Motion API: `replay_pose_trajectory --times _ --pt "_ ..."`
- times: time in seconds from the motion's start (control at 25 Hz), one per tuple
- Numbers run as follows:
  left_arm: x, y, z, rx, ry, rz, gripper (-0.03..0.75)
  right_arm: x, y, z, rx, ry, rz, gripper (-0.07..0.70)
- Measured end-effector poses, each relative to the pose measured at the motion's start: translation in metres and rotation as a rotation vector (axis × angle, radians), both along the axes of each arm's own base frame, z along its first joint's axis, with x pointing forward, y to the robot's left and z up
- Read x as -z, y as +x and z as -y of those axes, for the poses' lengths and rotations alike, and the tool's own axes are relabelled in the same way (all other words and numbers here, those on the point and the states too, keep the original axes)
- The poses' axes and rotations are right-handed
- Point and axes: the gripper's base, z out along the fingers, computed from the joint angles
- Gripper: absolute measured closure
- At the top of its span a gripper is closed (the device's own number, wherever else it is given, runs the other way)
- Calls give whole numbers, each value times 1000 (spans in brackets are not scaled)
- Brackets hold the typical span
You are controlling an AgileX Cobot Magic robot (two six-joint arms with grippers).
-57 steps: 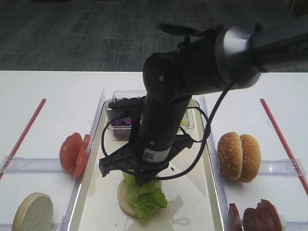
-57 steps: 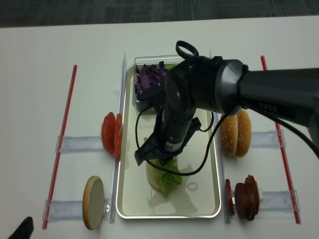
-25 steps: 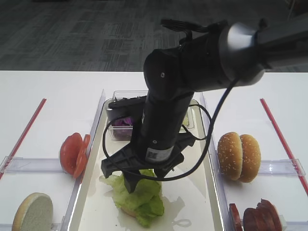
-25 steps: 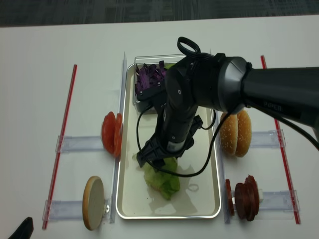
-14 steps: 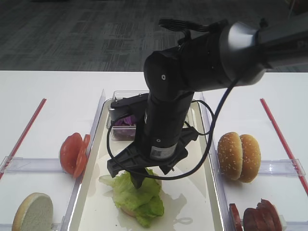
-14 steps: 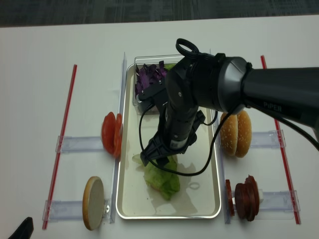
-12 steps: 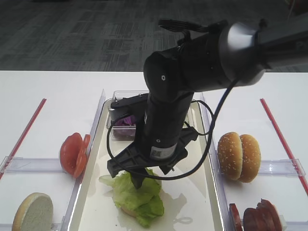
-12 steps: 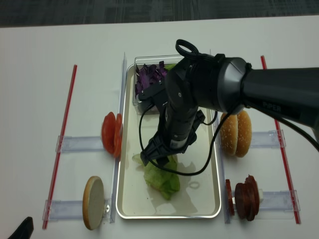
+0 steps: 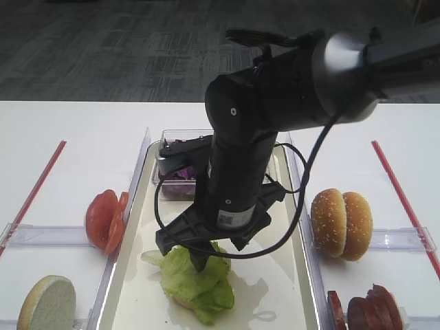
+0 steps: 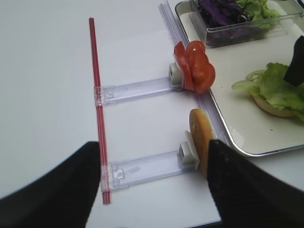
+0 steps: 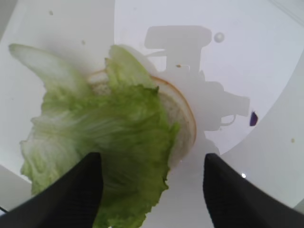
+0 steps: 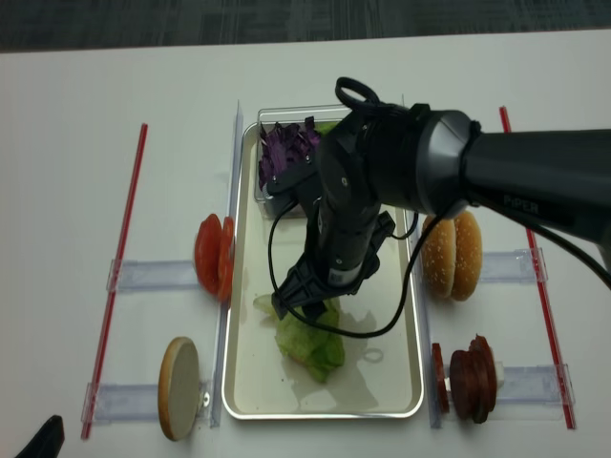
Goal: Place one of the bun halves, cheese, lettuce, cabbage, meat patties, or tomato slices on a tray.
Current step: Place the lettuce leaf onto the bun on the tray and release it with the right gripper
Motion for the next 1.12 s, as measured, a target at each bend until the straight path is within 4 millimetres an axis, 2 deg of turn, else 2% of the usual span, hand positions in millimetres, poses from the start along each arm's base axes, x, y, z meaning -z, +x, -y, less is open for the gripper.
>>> replay_pose_trajectory --times 0.24,0.48,0.88,1.12 --pt "0 0 0 0 0 0 258 -28 -6 6 11 33 25 146" --pt "0 0 0 0 0 0 258 -46 -11 11 7 34 24 146" --pt "0 0 0 0 0 0 258 -85 -9 7 -33 9 -12 147" --pt "0 0 0 0 0 0 258 -100 -8 5 -44 20 -14 147"
